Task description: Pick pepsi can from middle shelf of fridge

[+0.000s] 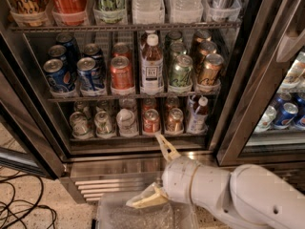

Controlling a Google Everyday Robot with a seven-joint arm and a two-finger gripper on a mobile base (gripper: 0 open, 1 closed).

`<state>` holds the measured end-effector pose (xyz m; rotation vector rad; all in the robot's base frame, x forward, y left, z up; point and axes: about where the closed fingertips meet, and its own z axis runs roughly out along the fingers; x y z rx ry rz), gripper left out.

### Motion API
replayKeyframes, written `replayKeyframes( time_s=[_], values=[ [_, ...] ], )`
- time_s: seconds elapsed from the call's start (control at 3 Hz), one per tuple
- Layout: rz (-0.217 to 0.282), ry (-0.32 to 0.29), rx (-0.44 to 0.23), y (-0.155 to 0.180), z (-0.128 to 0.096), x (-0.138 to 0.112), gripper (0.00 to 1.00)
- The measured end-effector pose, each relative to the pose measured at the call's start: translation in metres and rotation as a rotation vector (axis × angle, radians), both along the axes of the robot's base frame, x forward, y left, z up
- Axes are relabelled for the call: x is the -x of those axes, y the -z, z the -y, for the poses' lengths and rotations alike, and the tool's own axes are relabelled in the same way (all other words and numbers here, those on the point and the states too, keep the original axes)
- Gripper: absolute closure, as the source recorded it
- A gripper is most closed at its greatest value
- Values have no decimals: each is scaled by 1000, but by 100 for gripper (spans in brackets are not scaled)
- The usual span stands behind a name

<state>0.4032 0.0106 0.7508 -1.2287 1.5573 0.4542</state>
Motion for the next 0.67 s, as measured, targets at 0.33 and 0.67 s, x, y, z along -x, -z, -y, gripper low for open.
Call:
replayKeyframes(
  time_s=[0.33,0.67],
  values=[
    [79,71,-57,2,-13,-2,0],
    [159,75,-117,-13,-53,-5,0]
  ],
)
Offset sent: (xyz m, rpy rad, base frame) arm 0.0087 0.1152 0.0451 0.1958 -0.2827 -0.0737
